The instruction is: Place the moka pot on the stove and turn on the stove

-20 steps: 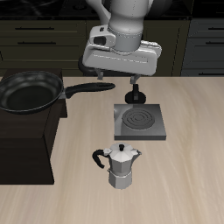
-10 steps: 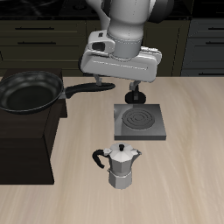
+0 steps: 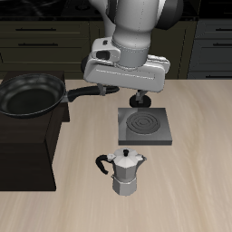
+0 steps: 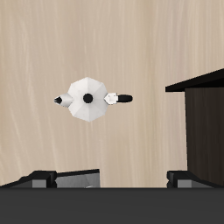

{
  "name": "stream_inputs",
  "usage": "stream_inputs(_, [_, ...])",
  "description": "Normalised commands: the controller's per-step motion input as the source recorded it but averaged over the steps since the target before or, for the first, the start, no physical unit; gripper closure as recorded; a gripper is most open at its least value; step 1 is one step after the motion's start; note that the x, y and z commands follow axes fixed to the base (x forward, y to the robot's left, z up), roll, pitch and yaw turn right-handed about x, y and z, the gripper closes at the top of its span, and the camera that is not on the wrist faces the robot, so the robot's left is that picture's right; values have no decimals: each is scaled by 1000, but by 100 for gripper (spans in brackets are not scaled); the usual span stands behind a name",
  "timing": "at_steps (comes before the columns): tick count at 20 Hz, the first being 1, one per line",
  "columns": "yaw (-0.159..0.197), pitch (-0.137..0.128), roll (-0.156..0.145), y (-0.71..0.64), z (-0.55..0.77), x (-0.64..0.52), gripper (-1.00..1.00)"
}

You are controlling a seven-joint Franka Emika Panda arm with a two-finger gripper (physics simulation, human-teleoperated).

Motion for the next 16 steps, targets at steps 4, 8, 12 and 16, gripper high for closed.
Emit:
stream_inputs(4, [-1, 13, 8, 18, -48, 221, -100])
stream_inputs(8, [9, 0, 5, 25, -57, 200, -100])
stream_inputs(12, [4, 16, -6, 2, -104, 176, -100])
stream_inputs(16, [13, 2, 25, 177, -143, 55, -100])
